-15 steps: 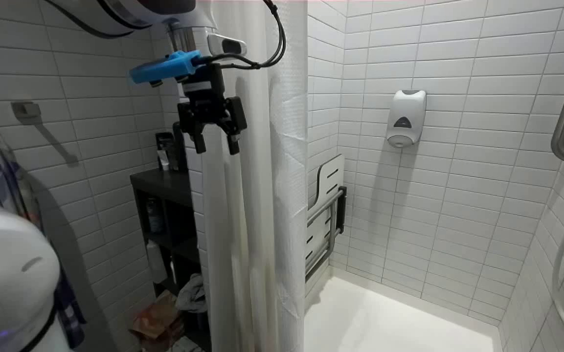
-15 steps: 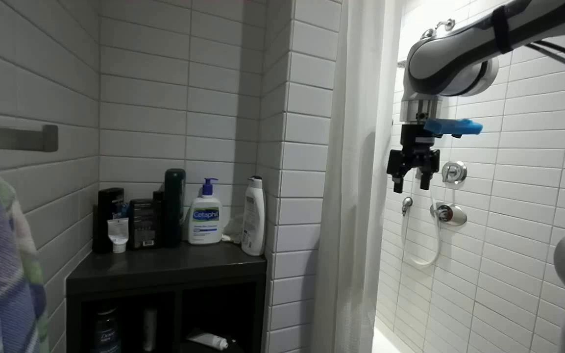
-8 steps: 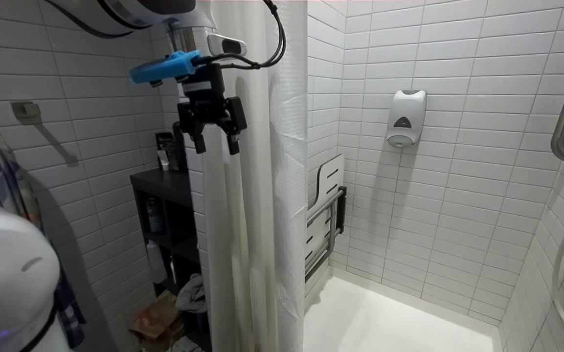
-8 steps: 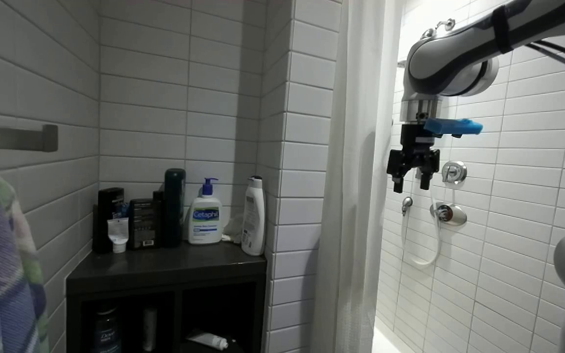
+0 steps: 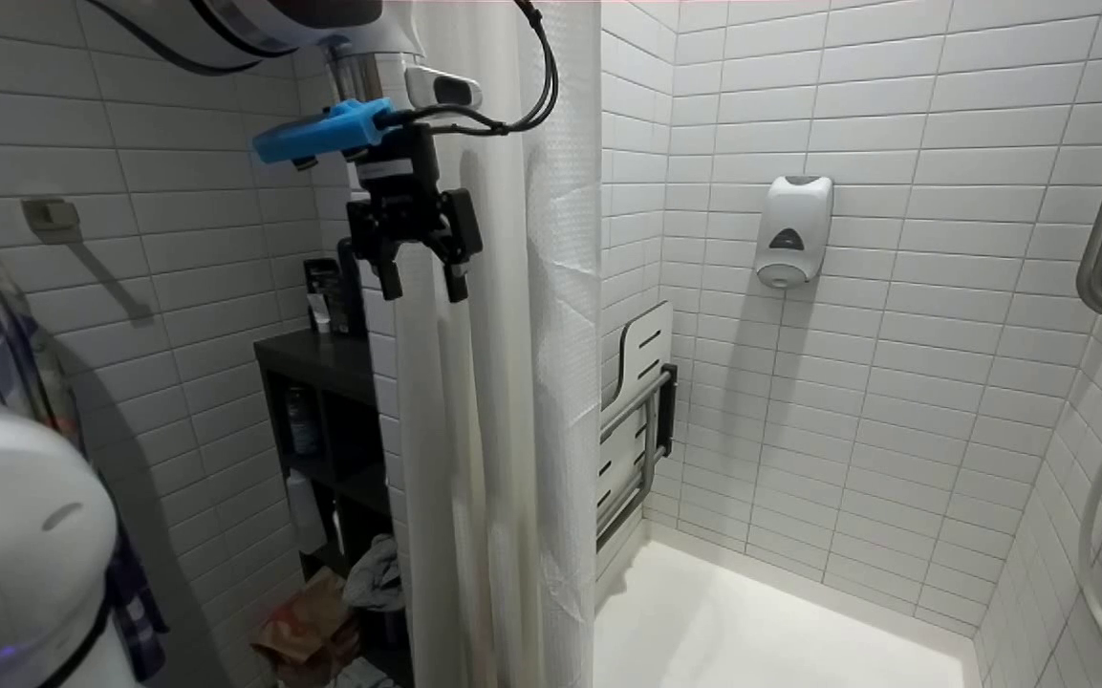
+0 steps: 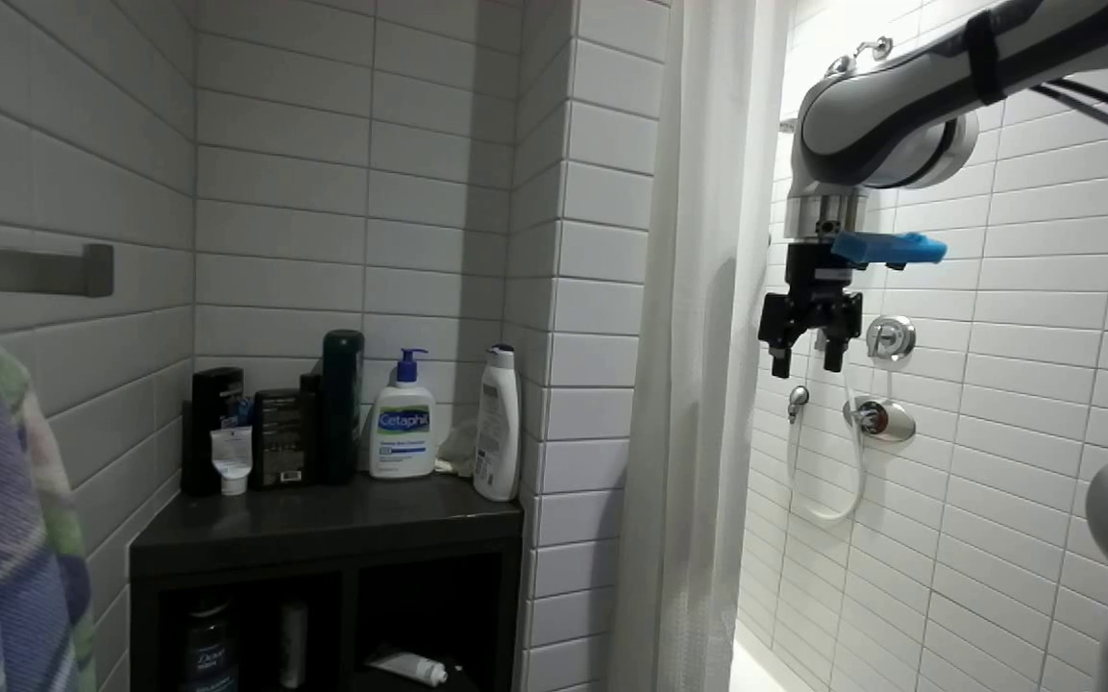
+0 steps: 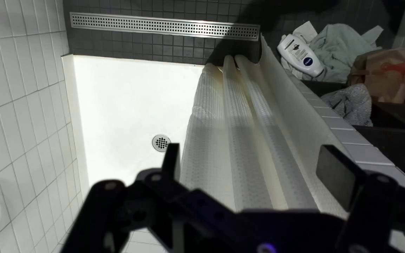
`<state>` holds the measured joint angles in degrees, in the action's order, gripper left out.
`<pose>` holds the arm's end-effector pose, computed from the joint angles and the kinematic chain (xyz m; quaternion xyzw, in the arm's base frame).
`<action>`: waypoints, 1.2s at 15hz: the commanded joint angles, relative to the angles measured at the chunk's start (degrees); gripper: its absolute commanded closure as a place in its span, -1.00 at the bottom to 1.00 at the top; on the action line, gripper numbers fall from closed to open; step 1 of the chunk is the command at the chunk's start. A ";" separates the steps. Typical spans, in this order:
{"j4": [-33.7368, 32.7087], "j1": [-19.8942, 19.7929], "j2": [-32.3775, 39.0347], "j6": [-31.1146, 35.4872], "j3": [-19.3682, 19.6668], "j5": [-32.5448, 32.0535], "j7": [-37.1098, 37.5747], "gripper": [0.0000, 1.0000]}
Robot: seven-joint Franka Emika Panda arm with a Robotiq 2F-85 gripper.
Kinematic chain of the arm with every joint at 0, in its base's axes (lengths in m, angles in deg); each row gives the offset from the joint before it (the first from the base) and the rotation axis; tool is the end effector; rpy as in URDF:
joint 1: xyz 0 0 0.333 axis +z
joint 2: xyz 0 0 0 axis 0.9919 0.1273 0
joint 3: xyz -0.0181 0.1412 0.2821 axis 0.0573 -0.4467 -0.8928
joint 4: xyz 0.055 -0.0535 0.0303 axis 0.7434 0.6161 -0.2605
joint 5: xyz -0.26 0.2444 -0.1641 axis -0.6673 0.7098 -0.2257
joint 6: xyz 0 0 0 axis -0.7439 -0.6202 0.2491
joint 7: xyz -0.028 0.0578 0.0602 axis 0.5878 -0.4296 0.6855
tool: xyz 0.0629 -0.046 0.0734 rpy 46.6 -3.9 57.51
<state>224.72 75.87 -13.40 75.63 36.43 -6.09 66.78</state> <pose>0.3423 -0.0573 0.5183 0.9957 -0.0698 0.0307 0.0524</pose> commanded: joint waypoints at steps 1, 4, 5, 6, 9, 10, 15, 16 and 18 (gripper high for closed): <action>-0.15 0.59 0.04 -0.20 0.47 -0.32 0.29 -1.00; -0.15 0.59 0.04 -0.20 0.47 -0.32 0.29 -1.00; -0.15 0.59 0.04 -0.20 0.47 -0.32 0.29 -1.00; -0.15 0.59 0.04 -0.20 0.47 -0.32 0.29 -1.00; -0.15 0.59 0.04 -0.20 0.47 -0.32 0.29 -1.00; -0.15 0.59 0.04 -0.20 0.47 -0.32 0.29 -1.00; -0.15 0.59 0.04 -0.20 0.47 -0.32 0.29 -1.00; -0.15 0.59 0.04 -0.20 0.47 -0.32 0.29 -1.00; 1.43 1.36 -0.82 0.19 -0.50 0.34 1.16 -1.00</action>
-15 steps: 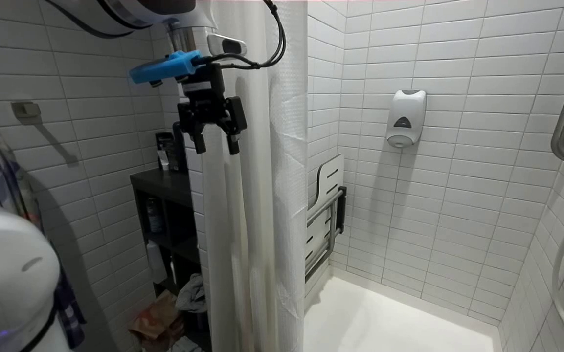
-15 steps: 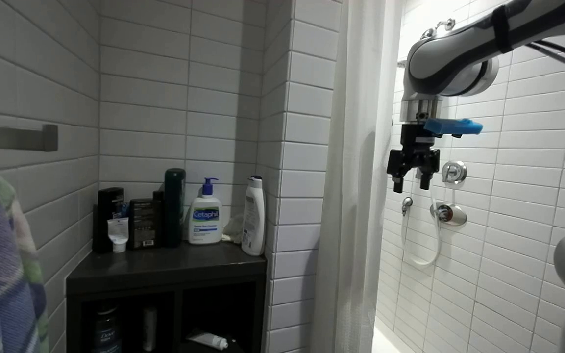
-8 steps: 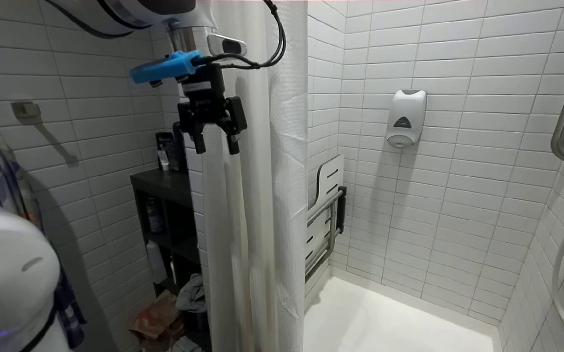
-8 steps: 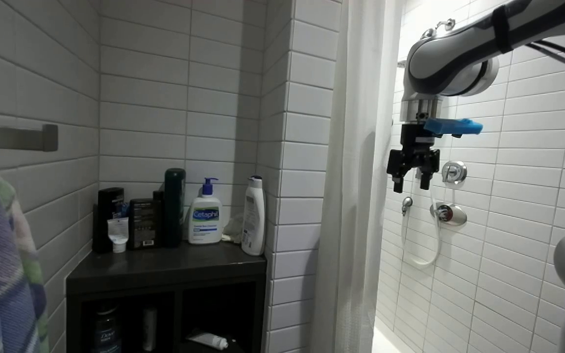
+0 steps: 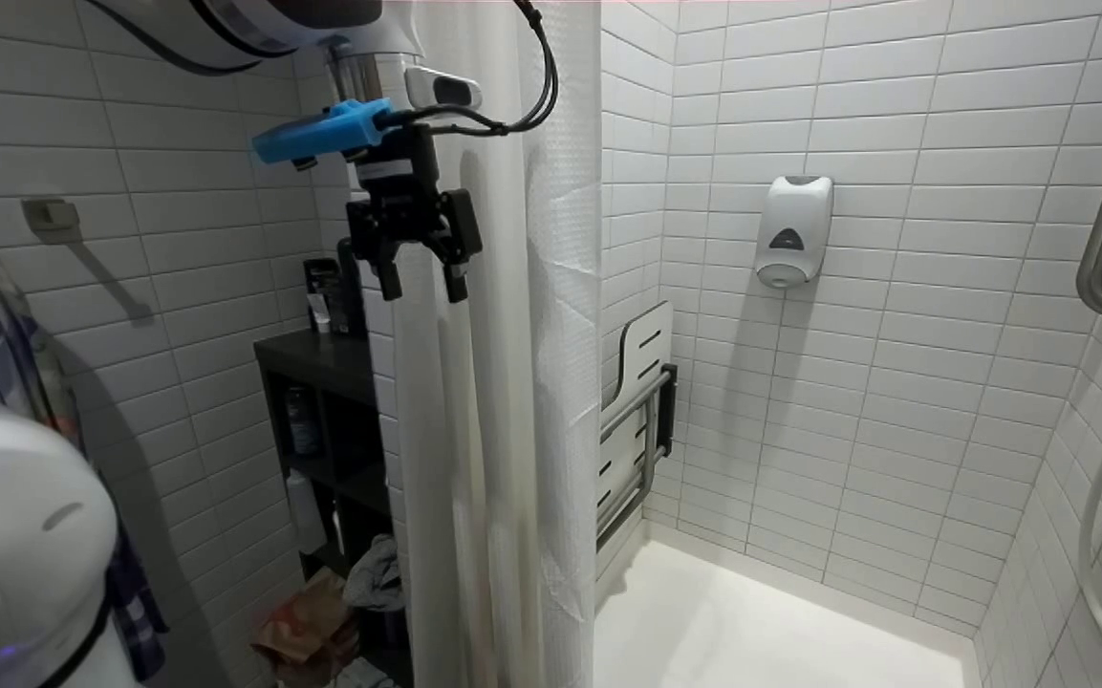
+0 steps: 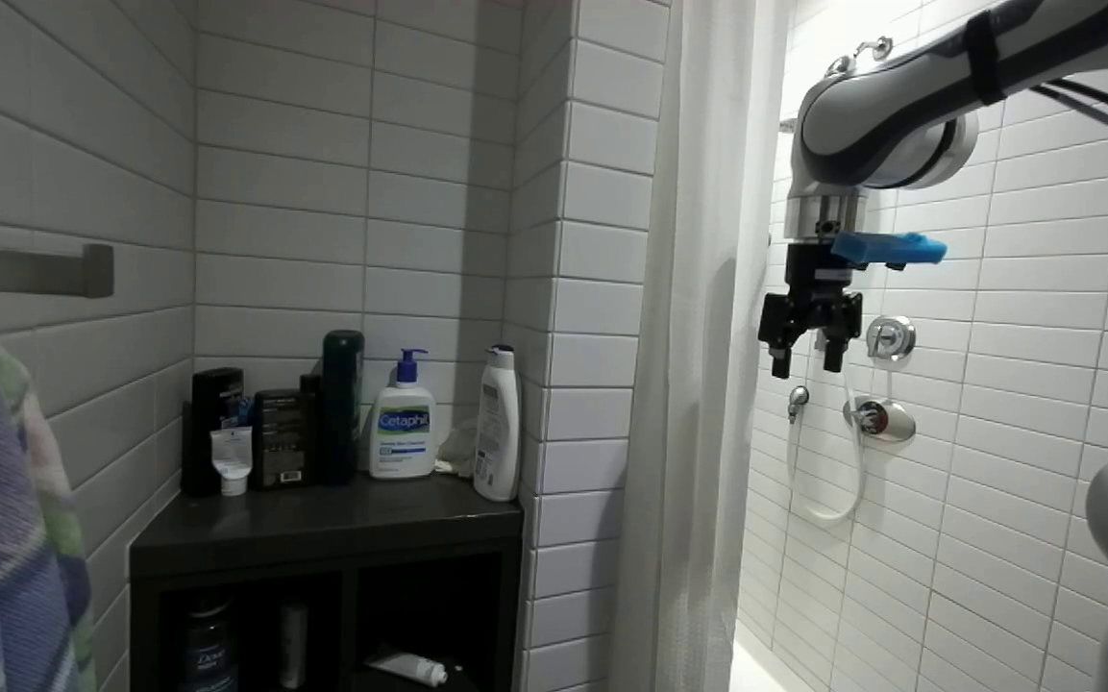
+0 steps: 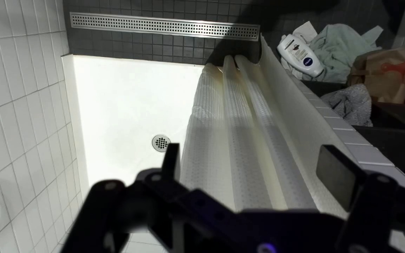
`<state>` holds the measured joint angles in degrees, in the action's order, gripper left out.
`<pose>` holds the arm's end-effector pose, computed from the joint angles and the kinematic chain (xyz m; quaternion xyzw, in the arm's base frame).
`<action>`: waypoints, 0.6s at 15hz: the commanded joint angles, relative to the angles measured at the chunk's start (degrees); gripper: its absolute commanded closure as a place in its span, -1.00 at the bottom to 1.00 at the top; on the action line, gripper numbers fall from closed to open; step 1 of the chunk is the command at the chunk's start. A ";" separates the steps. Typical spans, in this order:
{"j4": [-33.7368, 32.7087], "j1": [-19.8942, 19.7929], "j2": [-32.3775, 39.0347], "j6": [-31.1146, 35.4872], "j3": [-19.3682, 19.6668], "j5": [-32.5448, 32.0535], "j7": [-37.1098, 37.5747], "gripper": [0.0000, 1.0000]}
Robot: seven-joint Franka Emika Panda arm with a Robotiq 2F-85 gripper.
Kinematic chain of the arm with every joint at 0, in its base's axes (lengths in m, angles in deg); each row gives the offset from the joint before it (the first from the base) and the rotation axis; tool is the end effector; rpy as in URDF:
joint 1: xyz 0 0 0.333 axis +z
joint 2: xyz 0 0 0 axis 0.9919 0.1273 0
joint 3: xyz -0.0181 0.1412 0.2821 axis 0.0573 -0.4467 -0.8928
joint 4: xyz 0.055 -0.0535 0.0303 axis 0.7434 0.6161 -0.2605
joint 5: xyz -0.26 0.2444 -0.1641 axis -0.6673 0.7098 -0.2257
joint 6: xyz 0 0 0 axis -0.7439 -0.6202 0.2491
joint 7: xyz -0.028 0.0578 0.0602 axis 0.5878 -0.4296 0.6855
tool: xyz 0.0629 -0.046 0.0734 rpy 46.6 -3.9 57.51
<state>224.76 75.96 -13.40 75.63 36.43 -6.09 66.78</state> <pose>0.3424 -0.0567 0.5180 0.9958 -0.0690 0.0304 0.0524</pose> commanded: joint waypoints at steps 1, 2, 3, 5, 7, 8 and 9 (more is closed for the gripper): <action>2.38 2.11 -1.07 0.47 -1.49 0.96 1.97 -1.00; 4.40 4.08 -1.27 1.31 -4.35 2.62 4.78 -1.00; 5.51 5.40 -1.45 1.22 -5.65 3.70 5.63 -1.00; 7.75 8.83 -1.32 0.95 -8.96 5.85 7.91 -1.00; 9.47 12.09 -0.87 0.77 -12.24 7.56 9.84 -1.00; 9.98 13.72 -0.47 0.45 -13.29 8.48 10.10 -1.00; 10.39 15.20 -0.13 0.18 -14.16 9.26 10.21 -1.00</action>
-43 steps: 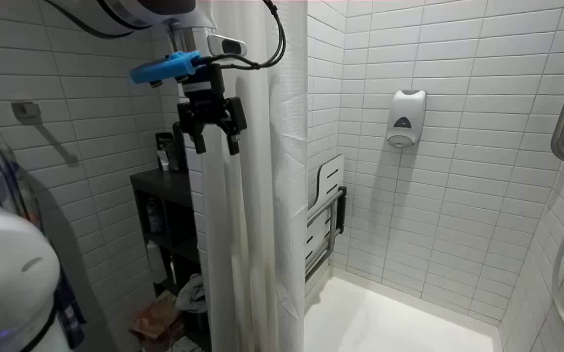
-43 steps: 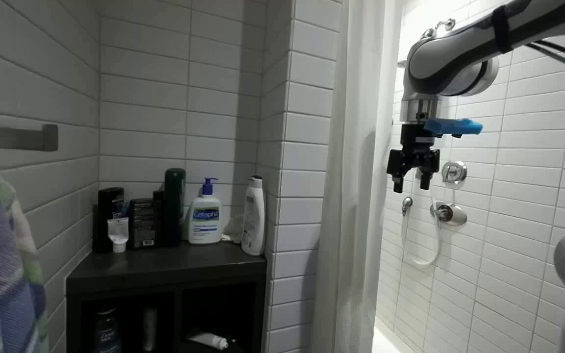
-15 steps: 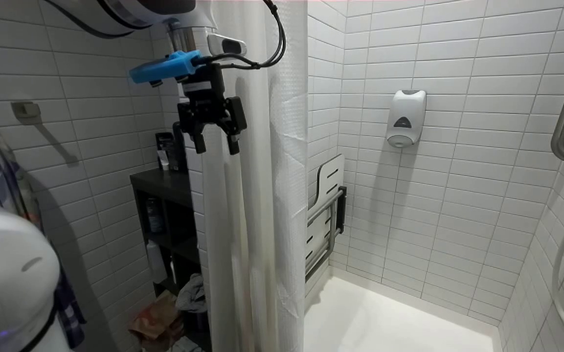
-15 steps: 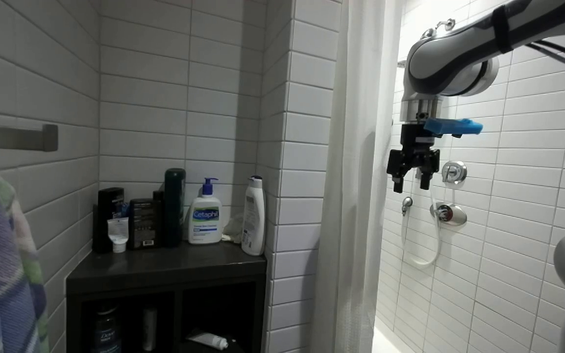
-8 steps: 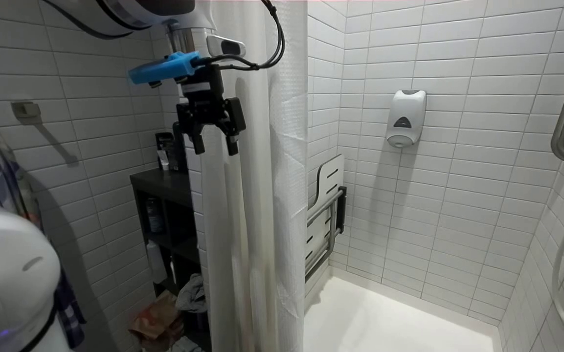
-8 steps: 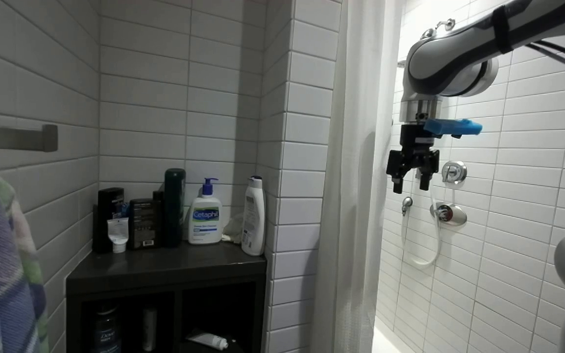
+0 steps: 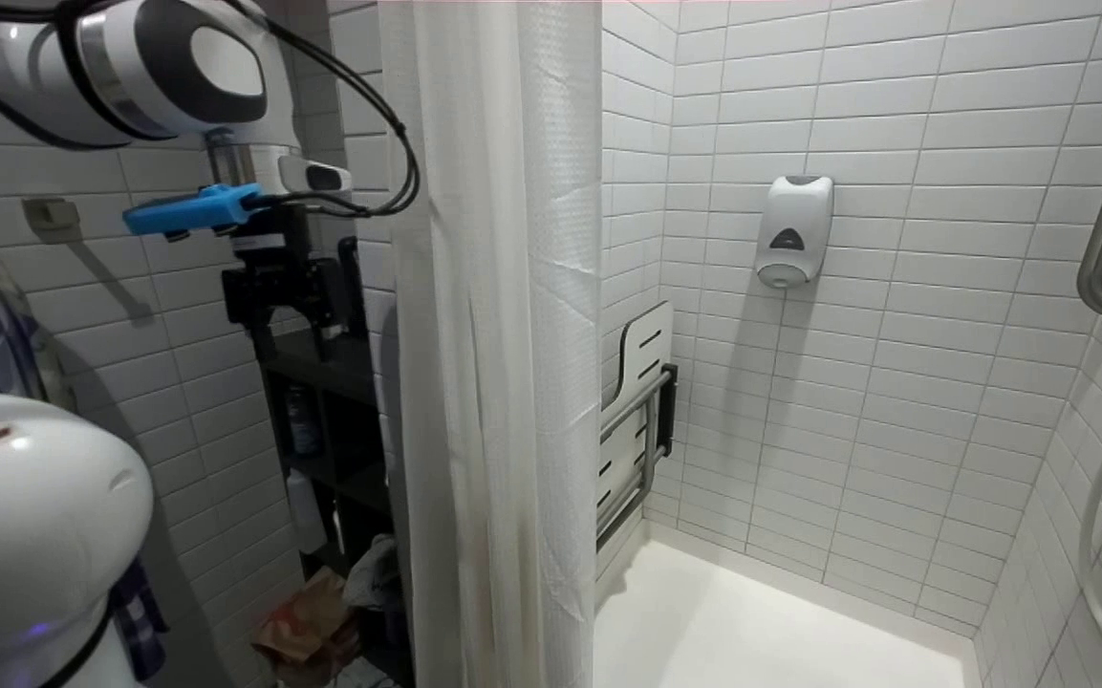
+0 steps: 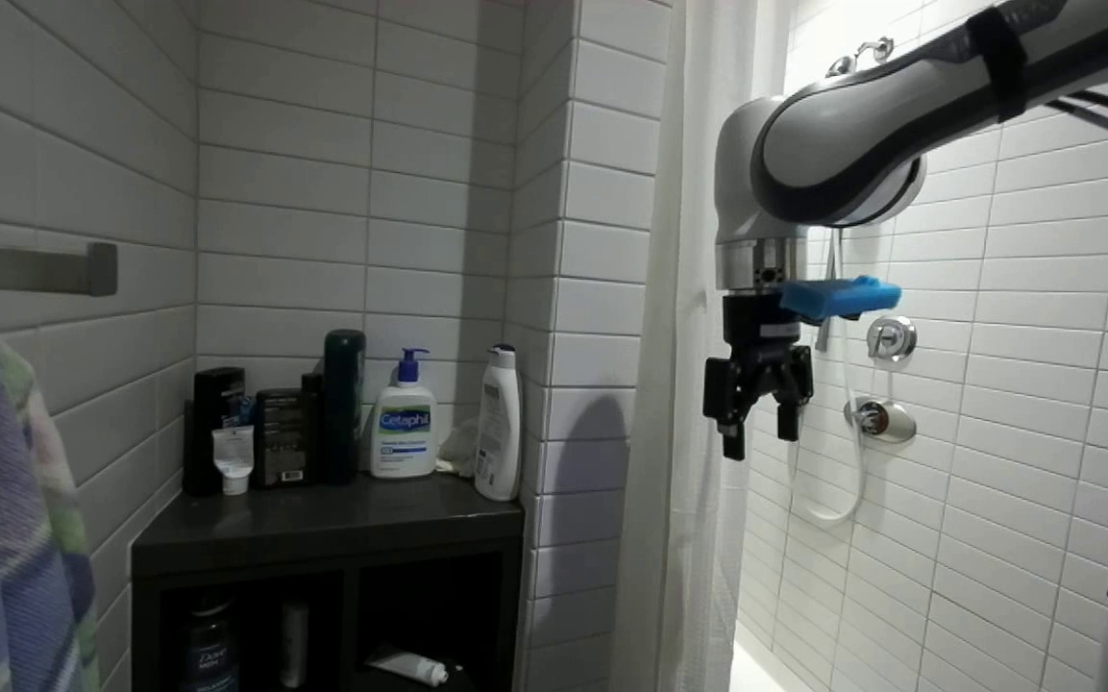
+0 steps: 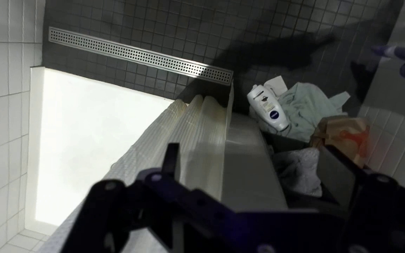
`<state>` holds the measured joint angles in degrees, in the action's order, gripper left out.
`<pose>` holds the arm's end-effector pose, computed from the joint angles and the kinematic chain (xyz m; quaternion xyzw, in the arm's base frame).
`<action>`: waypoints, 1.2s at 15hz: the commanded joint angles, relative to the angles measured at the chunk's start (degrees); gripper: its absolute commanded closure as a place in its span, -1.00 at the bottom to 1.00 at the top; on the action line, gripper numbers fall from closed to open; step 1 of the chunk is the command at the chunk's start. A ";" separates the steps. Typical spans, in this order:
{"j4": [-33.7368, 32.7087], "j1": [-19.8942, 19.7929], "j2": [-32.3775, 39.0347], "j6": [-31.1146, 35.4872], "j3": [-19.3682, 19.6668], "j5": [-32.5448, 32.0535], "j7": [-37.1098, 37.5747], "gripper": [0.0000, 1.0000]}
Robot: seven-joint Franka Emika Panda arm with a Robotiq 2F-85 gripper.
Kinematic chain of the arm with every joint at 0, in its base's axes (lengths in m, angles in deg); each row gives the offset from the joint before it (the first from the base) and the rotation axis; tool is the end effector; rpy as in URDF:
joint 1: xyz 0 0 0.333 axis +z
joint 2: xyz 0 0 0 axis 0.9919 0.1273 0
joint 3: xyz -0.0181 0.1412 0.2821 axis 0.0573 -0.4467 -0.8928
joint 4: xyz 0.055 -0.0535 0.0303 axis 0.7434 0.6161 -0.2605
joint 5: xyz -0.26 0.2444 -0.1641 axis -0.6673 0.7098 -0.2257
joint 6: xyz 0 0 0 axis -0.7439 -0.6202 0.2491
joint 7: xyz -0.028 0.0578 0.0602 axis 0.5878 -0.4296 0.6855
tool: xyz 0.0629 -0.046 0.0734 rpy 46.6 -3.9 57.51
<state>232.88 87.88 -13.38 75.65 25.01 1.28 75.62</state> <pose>0.3155 0.0880 0.4463 0.9976 0.0145 -0.0298 0.0606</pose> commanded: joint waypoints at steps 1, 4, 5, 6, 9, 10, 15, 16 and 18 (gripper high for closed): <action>2.65 4.64 -0.03 0.18 -3.30 2.68 1.21 -1.00; 3.15 8.51 -0.39 0.11 -3.11 5.41 -1.29 -1.00; 3.16 9.71 -0.55 0.35 -2.93 6.61 -2.11 -1.00; 3.24 11.11 -0.81 1.18 -2.83 8.16 -3.27 -1.00; 3.09 15.22 -0.57 4.03 -3.20 13.04 -7.22 -1.00; 2.94 16.69 -0.17 5.26 -3.45 14.75 -8.79 -1.00; 1.51 24.04 3.52 10.53 -5.23 22.06 -15.93 -1.00; 1.15 25.50 4.46 11.47 -6.10 23.13 -16.89 -1.00; 0.14 28.15 6.76 12.81 -7.46 25.08 -18.69 -1.00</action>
<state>234.38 113.28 -10.43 85.69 19.83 23.41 60.21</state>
